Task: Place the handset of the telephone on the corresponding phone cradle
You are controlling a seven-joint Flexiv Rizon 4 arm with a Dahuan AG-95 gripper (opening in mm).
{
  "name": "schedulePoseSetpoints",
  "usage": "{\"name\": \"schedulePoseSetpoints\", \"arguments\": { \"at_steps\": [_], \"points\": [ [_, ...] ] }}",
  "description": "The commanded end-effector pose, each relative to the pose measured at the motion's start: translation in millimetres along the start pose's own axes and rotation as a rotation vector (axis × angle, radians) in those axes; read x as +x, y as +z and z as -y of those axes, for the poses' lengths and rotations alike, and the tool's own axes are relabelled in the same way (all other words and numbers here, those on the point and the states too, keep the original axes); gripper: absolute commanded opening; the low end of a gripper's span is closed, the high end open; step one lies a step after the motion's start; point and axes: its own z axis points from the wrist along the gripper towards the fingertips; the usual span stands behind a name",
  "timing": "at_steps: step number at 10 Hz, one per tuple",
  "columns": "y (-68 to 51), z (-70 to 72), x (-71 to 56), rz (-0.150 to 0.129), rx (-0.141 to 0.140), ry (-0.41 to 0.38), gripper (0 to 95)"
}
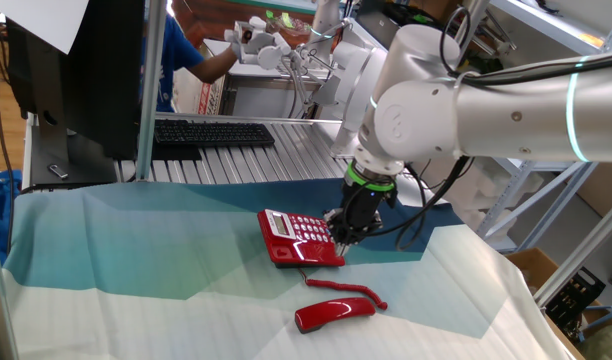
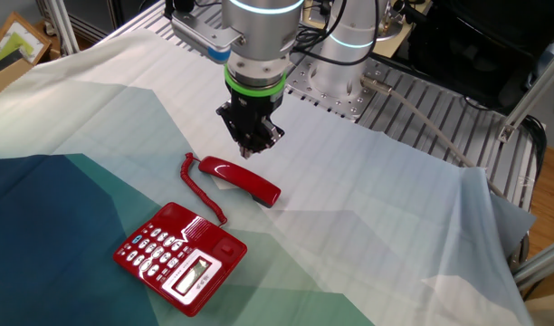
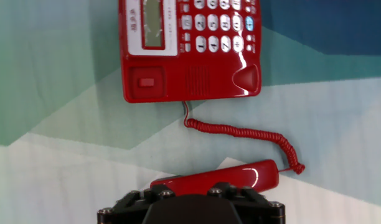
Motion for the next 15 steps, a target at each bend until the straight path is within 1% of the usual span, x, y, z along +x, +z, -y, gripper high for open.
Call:
{"name": "schedulePoseSetpoints", "arguments": {
  "at_steps": [1,2,4,5,6,11,13,15],
  "points": [
    [-0.1,0.2,-0.1,-0.009,0.001,0.004,0.0],
    [-0.1,0.2,-0.1,-0.012,0.002,0.006,0.0],
    [-0.8,0.5,0.2,-0.045,0.006,0.024,0.0],
    [-1.5,0.7,0.5,-0.068,0.005,0.036,0.0],
    [-1.9,0.9,0.7,-0.072,0.005,0.041,0.0],
    [-1.8,0.8,0.6,-0.065,0.009,0.050,0.0],
    [-1.8,0.8,0.6,-0.057,0.008,0.040,0.0],
    [-1.8,0.8,0.6,-0.057,0.008,0.040,0.0]
  ]
}}
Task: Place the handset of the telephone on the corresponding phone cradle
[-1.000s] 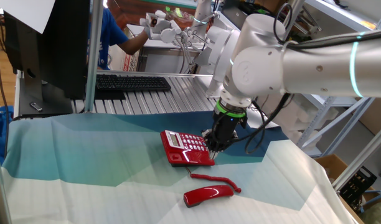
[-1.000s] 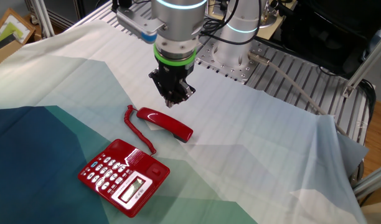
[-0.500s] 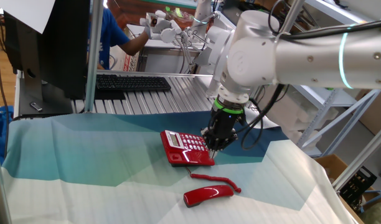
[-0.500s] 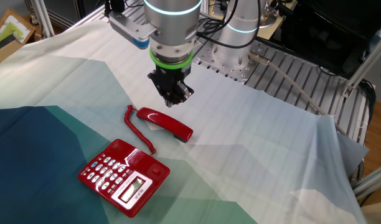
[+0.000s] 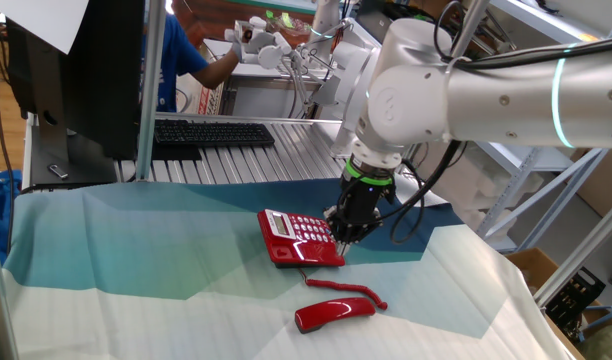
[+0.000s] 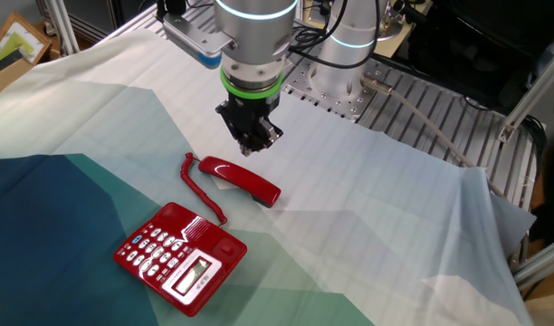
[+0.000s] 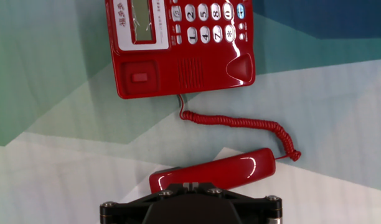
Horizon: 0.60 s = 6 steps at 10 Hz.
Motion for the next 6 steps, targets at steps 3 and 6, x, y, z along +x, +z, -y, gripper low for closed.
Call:
{"name": "schedulePoseSetpoints", "arguments": {
  "at_steps": [3,6],
  "points": [
    [-0.4,0.0,0.6,-0.001,0.000,0.003,0.0],
    [0.2,0.1,2.1,0.001,0.006,0.184,0.0]
  ]
}}
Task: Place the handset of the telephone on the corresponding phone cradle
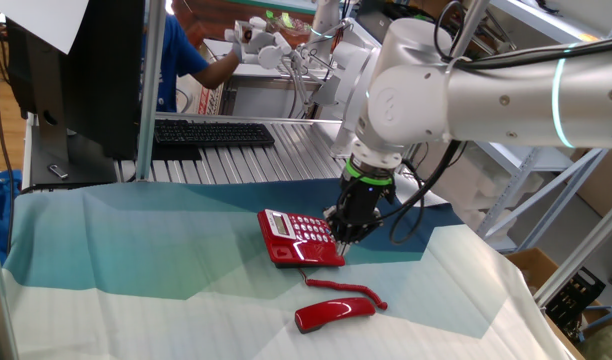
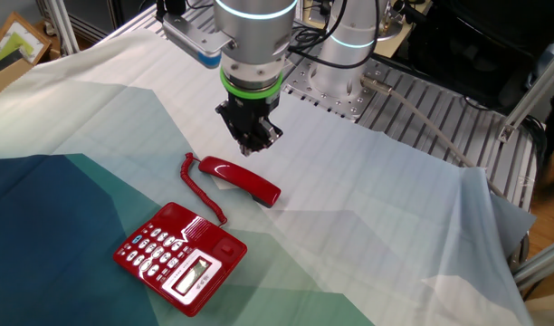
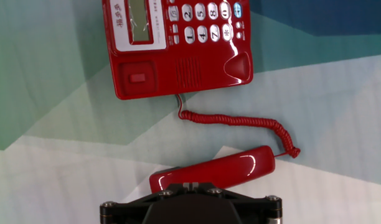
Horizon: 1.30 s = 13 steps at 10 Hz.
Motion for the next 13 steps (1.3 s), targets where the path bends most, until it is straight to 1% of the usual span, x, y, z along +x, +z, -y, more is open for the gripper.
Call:
{"name": "schedulePoseSetpoints", "arguments": {
  "at_steps": [1,2,3,4,5,6,7,9,10,11,12,13],
  "points": [
    [0.9,0.3,1.5,0.003,0.017,0.199,0.0],
    [1.0,0.4,2.1,0.005,0.027,0.309,0.0],
    [0.8,0.7,2.7,0.007,0.026,0.446,0.0],
    [0.7,1.0,3.5,0.005,0.026,0.539,0.0],
    [1.3,2.0,5.0,-0.011,0.035,0.643,0.0],
    [4.4,5.3,9.5,-0.031,0.053,0.709,0.0],
    [8.0,9.2,13.6,-0.042,0.059,0.726,0.0],
    [17.1,21.8,22.5,-0.039,0.057,0.760,0.0],
    [17.1,21.8,22.5,-0.039,0.057,0.760,0.0],
    [15.9,22.7,20.9,-0.038,0.062,0.832,0.0],
    [16.1,22.9,20.7,-0.025,0.077,0.871,0.0],
    [16.9,23.1,20.2,-0.020,0.083,0.891,0.0]
  ]
}}
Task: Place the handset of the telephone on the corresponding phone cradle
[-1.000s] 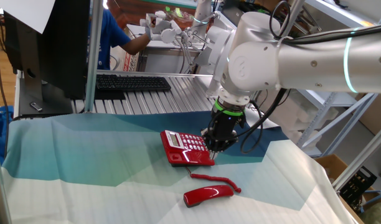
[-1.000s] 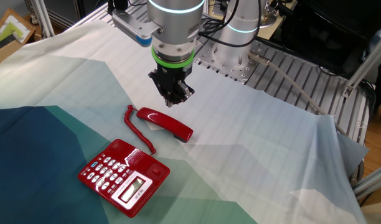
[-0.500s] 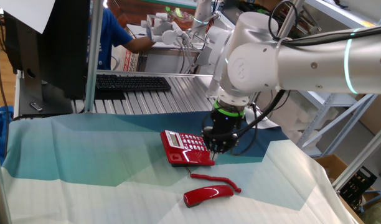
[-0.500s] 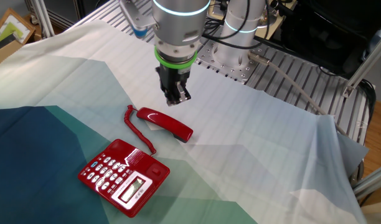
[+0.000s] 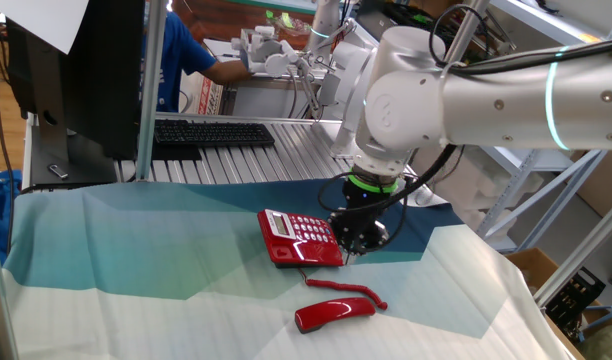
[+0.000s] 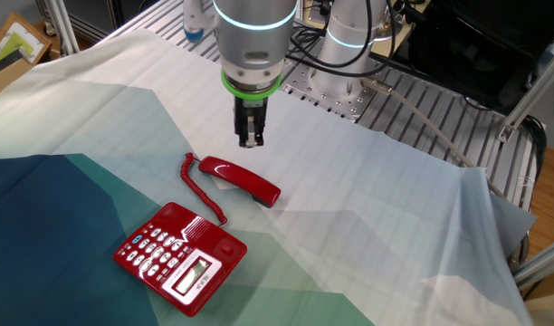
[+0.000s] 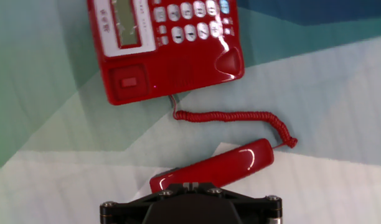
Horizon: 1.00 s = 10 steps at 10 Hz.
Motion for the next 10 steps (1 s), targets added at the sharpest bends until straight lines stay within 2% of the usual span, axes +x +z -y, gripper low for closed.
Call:
{"name": "schedulePoseSetpoints", "arguments": {
  "at_steps": [1,2,4,5,6,7,8,10],
  "points": [
    [7.0,1.5,-3.5,0.018,0.018,0.135,0.0],
    [9.6,0.9,-4.6,0.022,0.020,0.133,0.0],
    [27.0,-2.0,-11.5,0.013,0.025,0.116,0.0],
    [34.2,-2.4,-11.3,0.031,0.037,0.110,0.0],
    [46.1,-3.1,-9.7,0.067,0.054,0.119,0.0],
    [52.4,-3.1,-9.3,0.065,0.051,0.126,0.0],
    [53.4,-3.0,-9.6,0.057,0.043,0.117,0.0],
    [49.5,-2.7,-9.9,0.033,0.032,0.106,0.0]
  ]
}}
